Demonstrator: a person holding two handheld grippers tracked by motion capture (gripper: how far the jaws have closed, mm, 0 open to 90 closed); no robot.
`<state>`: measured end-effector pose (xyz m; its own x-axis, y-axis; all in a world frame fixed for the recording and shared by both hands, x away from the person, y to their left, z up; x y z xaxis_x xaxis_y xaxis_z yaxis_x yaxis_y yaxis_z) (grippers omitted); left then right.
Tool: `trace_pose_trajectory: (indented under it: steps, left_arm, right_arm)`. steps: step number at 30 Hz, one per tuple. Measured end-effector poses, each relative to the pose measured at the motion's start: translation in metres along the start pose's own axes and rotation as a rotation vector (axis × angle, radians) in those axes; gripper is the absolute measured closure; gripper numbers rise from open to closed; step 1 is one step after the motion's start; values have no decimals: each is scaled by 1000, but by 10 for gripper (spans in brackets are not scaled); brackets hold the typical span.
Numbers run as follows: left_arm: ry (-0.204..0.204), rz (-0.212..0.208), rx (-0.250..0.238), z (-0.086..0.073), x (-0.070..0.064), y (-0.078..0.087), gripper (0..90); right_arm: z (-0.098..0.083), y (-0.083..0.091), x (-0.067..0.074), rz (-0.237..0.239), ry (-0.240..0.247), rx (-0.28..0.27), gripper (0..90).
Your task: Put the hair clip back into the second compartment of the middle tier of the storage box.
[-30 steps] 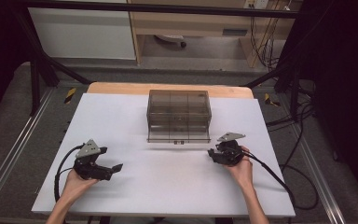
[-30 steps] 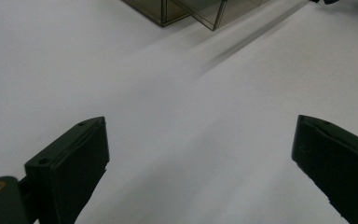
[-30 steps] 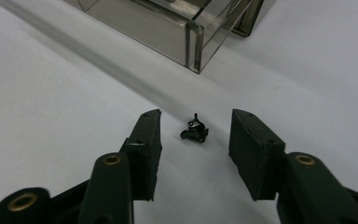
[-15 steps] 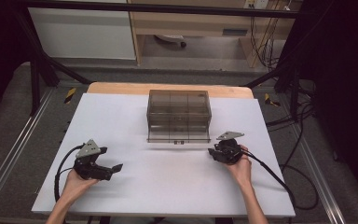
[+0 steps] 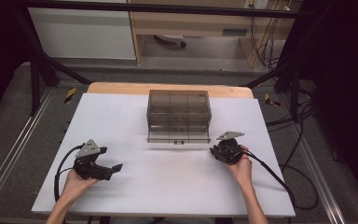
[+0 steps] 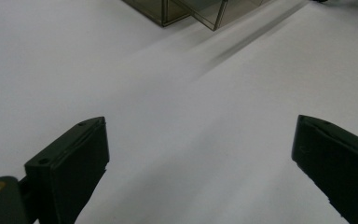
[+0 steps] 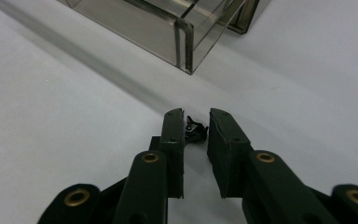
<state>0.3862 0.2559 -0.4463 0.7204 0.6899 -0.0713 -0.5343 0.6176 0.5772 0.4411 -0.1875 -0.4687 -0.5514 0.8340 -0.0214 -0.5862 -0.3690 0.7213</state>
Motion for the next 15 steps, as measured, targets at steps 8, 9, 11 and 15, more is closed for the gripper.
trace_pose_trajectory:
  steps: [8,9,11,15]
  left_arm:
    - [-1,2,-1,0,0,0,33]
    - [-1,1,-1,0,0,0,33]
    - [0,2,-1,0,0,0,33]
    - [0,2,0,0,0,0,33]
  right_arm:
    - [1,3,-1,-8,5,0,780]
    - [1,3,-1,-8,3,-3,764]
    - [1,4,-2,-6,1,-6,729]
    - [3,4,-2,4,1,-8,690]
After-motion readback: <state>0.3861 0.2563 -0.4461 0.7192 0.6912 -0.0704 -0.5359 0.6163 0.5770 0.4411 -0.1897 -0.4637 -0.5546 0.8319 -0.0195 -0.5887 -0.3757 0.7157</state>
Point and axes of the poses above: each handheld gripper's, and its own axes: y roughly backward along the jaws, z roughly out of its top, x roughly to its left, the point moved 3 cm from there along -y, roughly forward along the jaws, and after that the axes turned 1 degree about -z, right-handed, at the moved point
